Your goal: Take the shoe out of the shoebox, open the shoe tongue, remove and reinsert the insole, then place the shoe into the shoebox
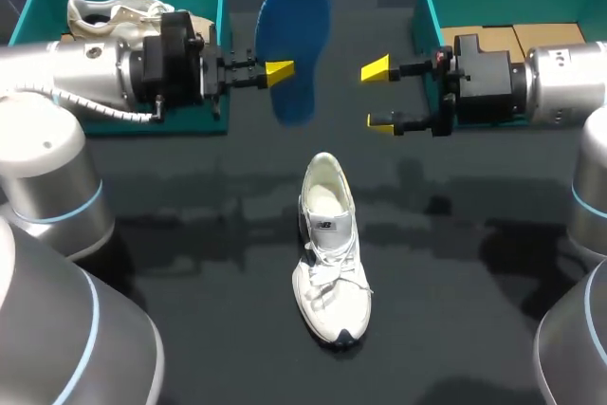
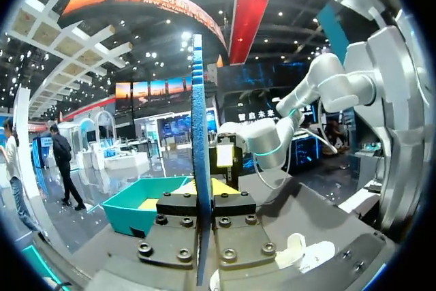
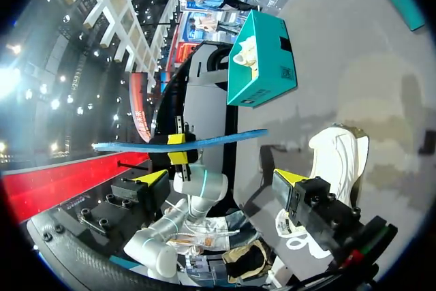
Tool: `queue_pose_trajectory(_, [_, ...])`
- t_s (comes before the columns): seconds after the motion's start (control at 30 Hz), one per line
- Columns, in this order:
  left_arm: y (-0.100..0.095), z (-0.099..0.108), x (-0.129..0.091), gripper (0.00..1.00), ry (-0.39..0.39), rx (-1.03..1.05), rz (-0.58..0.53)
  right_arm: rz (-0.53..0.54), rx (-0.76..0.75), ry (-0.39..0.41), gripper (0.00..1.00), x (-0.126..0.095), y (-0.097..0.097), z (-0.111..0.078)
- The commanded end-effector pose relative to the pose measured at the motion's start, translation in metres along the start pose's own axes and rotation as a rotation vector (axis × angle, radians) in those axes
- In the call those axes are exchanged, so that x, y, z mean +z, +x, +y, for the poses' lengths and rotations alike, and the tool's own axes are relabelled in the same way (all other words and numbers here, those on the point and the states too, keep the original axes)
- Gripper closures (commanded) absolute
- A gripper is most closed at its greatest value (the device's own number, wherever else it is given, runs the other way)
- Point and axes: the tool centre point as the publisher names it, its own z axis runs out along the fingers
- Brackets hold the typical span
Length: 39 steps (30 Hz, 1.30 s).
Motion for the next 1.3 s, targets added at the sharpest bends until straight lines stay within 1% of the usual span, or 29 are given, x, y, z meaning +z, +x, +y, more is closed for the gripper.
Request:
queue_pose_trajectory(0.03, [0.001, 0.002, -0.007, 1.00, 0.029, 0.230, -0.038, -0.001, 0.000, -0.001, 0.00, 0.002, -0.001, 0.000])
queue_pose_trajectory(0.1, [0.001, 0.003, -0.009, 1.00, 0.021, 0.297, -0.025, -0.001, 0.000, -0.001, 0.00, 0.002, -0.001, 0.000])
queue_pose_trajectory(0.2, [0.003, 0.004, -0.013, 1.00, -0.030, 0.384, 0.010, -0.001, 0.000, -0.001, 0.00, 0.002, -0.001, 0.000])
queue_pose_trajectory(0.57, [0.003, 0.004, -0.013, 1.00, -0.030, 0.384, 0.010, -0.001, 0.000, -0.001, 0.00, 0.002, -0.001, 0.000])
queue_pose_trajectory(0.73, [0.007, 0.006, -0.012, 1.00, 0.022, 0.606, 0.071, -0.001, 0.000, -0.001, 0.00, 0.002, -0.001, 0.000])
queue_pose_trajectory(0.77, [0.008, 0.007, -0.012, 1.00, 0.044, 0.657, 0.085, -0.001, 0.000, -0.001, 0.00, 0.002, -0.001, 0.000])
queue_pose_trajectory(0.8, [0.007, 0.009, -0.011, 1.00, 0.043, 0.663, 0.091, -0.001, 0.000, -0.001, 0.00, 0.002, -0.001, 0.000])
queue_pose_trajectory(0.9, [0.004, 0.013, -0.009, 1.00, 0.030, 0.812, 0.106, -0.001, 0.000, -0.001, 0.00, 0.002, -0.001, 0.000])
queue_pose_trajectory(0.97, [0.003, 0.014, -0.009, 1.00, 0.067, 0.919, 0.135, -0.001, 0.000, -0.001, 0.00, 0.002, -0.001, 0.000])
queue_pose_trajectory(1.03, [0.006, 0.015, -0.012, 1.00, 0.129, 1.053, 0.192, -0.001, 0.000, -0.001, 0.00, 0.002, -0.001, 0.000])
queue_pose_trajectory(1.07, [0.006, 0.015, -0.013, 1.00, 0.125, 1.087, 0.203, -0.001, 0.000, -0.001, 0.00, 0.002, -0.001, 0.000])
queue_pose_trajectory(1.1, [0.007, 0.015, -0.013, 1.00, 0.122, 1.114, 0.208, -0.001, 0.000, -0.001, 0.00, 0.002, -0.001, 0.000])
queue_pose_trajectory(1.3, [0.009, 0.014, -0.015, 1.00, 0.121, 1.105, 0.206, -0.001, 0.000, -0.001, 0.00, 0.002, -0.001, 0.000])
